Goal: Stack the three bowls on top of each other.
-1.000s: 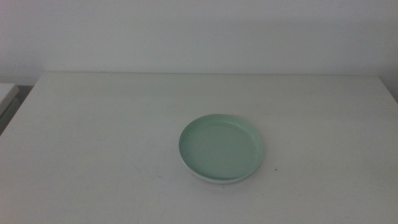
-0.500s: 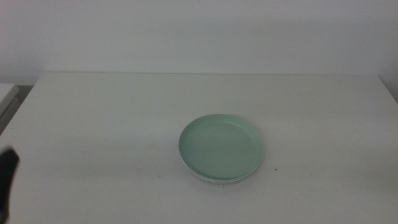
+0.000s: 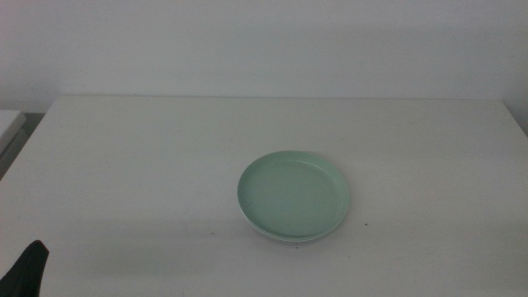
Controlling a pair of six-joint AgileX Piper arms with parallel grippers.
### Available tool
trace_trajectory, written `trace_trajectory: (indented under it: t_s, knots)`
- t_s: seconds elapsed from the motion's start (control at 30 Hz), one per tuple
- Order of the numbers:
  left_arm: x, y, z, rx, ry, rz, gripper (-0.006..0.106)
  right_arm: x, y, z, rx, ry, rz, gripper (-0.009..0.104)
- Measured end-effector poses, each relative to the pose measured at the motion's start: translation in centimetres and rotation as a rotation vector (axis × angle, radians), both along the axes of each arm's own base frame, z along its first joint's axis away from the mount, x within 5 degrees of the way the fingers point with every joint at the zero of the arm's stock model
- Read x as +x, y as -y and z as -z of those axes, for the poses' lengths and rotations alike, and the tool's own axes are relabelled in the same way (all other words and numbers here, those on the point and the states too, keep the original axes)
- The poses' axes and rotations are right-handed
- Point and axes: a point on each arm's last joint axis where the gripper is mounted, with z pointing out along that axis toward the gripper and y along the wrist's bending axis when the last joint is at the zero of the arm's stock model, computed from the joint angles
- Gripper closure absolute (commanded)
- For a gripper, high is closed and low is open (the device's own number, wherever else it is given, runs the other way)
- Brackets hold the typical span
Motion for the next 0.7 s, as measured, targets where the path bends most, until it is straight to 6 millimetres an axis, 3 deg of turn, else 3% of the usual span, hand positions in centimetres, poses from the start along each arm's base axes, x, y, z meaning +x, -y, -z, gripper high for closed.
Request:
trace_trajectory:
  t_s: [0.7]
  knots:
    - [0.02,-0.01,-0.3,0.003,0.042,-0.001,0.007,-0.01,-0.02,0.05,0.011,-0.005,-0.001,0.002]
